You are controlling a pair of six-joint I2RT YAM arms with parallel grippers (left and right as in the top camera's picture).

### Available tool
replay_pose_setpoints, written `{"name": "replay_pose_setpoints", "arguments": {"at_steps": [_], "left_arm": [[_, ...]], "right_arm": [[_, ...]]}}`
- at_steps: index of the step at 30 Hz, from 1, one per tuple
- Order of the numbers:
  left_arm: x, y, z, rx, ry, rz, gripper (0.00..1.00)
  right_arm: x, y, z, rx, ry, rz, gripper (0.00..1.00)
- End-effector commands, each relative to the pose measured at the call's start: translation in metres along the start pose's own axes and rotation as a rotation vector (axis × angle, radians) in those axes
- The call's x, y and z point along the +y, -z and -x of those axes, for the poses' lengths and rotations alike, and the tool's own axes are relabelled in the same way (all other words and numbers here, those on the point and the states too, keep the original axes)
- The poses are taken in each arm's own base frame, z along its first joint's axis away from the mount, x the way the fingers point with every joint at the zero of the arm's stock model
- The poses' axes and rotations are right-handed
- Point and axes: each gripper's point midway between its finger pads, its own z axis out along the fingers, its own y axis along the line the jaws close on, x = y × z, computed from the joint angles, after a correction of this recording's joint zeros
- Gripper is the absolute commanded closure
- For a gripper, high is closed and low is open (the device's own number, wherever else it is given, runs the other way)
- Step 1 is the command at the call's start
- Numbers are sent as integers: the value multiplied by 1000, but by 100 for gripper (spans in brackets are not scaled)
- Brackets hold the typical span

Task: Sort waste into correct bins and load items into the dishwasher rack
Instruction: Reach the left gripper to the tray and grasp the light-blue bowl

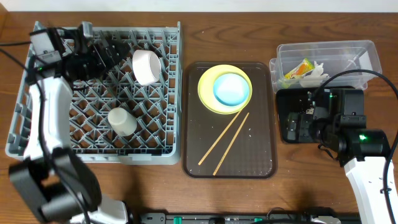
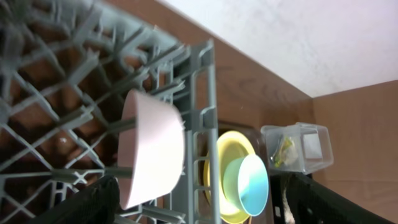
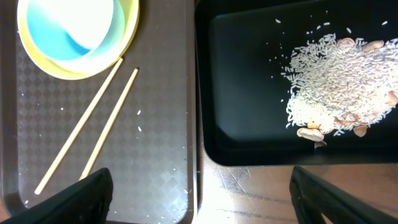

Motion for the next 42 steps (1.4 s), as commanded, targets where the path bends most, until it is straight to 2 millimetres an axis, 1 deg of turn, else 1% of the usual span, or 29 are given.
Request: {"name": "replay_pose_setpoints", "arguments": {"at_steps": [1, 3, 6, 9, 12, 15, 18, 20, 22, 26, 28, 32, 38, 41, 42], "left_arm": [[-25, 10, -2, -25, -98, 56, 8], [-35, 9, -11, -15, -138, 125, 7], [-45, -4, -32, 29, -211, 245, 7], [-56, -26, -58, 88, -290, 342, 7], [-76, -52, -85, 137, -395, 393, 7], [-100, -81, -118, 192, -494, 384, 7], [-119, -109, -151, 262, -605, 333, 6], [-127, -129, -175, 314, -693, 297, 6], [-132, -146, -195, 354, -754, 270, 6], [-135, -175, -229, 415, -875, 223, 6], [-133, -187, -239, 429, -916, 227, 6], [-124, -205, -253, 443, -936, 244, 6], [-110, -217, -273, 497, -943, 254, 8], [-104, -222, -283, 525, -947, 260, 15], [-102, -223, -287, 535, -948, 262, 20]], "right_arm": [[-3, 2, 1, -6, -15, -8, 7], [-3, 2, 2, -7, -15, -8, 5], [-3, 2, 2, -7, -15, -8, 4], [-3, 2, 1, -3, -15, -9, 6], [-4, 2, -3, 10, -18, -14, 8], [-9, 2, -8, 30, -22, -39, 10], [-13, 2, -13, 49, -25, -62, 11], [-15, 3, -16, 62, -30, -77, 11], [-17, 3, -19, 72, -41, -90, 11], [-32, 5, -25, 85, -119, -179, 11], [-34, 6, -26, 89, -124, -189, 11], [-34, 6, -27, 91, -123, -190, 10], [-34, 6, -27, 92, -123, -190, 9], [-34, 6, -27, 92, -123, -190, 9], [-34, 6, -27, 92, -123, -190, 9]]}}
